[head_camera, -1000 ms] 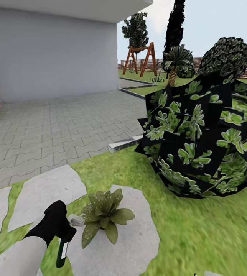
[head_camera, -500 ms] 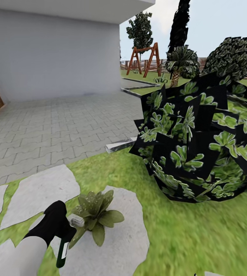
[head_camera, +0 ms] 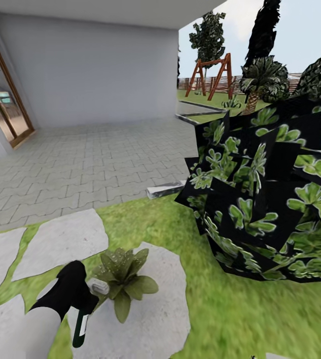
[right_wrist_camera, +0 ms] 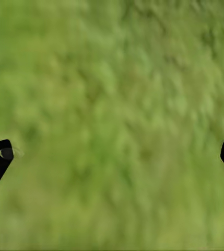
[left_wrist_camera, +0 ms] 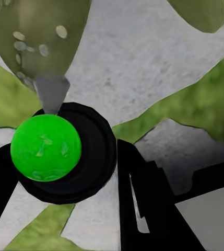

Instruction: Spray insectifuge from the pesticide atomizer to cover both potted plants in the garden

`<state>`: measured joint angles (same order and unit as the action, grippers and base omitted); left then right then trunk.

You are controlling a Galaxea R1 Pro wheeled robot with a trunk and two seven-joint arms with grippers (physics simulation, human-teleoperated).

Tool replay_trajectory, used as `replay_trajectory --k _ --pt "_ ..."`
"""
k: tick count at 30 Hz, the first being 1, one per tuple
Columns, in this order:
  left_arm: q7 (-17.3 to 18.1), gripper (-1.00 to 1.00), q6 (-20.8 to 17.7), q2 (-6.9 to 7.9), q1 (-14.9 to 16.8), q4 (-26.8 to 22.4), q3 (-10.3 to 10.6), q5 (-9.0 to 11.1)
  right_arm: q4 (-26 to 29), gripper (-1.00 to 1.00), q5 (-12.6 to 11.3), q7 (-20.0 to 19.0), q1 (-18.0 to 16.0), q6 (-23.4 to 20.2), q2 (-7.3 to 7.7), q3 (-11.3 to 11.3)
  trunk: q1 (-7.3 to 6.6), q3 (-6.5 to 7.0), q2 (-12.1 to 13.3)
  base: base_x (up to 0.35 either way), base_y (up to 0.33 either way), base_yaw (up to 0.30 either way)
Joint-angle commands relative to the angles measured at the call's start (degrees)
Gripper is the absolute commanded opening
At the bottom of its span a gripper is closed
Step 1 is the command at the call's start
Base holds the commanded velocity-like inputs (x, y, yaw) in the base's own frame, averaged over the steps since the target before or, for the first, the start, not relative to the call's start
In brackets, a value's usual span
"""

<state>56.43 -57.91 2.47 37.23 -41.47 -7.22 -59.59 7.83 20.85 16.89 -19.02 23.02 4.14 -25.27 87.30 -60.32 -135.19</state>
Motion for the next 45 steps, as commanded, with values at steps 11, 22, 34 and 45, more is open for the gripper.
replay_trajectory --k 11,22,34,45 --pt "0.35 -1.00 -0.33 0.29 0.04 -0.10 -0.16 -0.51 -0.10 1.00 0.95 0.17 -0.05 0.09 0.25 -0.36 -0.02 -0.05 -0.02 -0.047 -0.292 0.010" --pt "0.35 -1.00 -0.35 0.41 0.04 -0.10 -0.17 -0.44 -0.10 1.00 0.86 0.19 -0.05 0.18 0.10 -0.39 -0.02 -0.05 -0.02 0.084 -0.292 0.153" --pt "0.23 -1.00 -0.32 0.63 -0.10 -0.04 -0.09 -0.52 -0.10 1.00 0.86 0.17 -0.05 0.18 0.08 -0.39 -0.02 -0.05 -0.02 0.044 -0.292 0.278" --pt "-0.72 -1.00 2.13 4.52 -3.13 0.63 -6.14 -0.49 -0.10 1.00 0.86 0.17 -0.05 0.18 0.08 -0.39 -0.02 -0.05 -0.02 0.000 -0.102 0.264"
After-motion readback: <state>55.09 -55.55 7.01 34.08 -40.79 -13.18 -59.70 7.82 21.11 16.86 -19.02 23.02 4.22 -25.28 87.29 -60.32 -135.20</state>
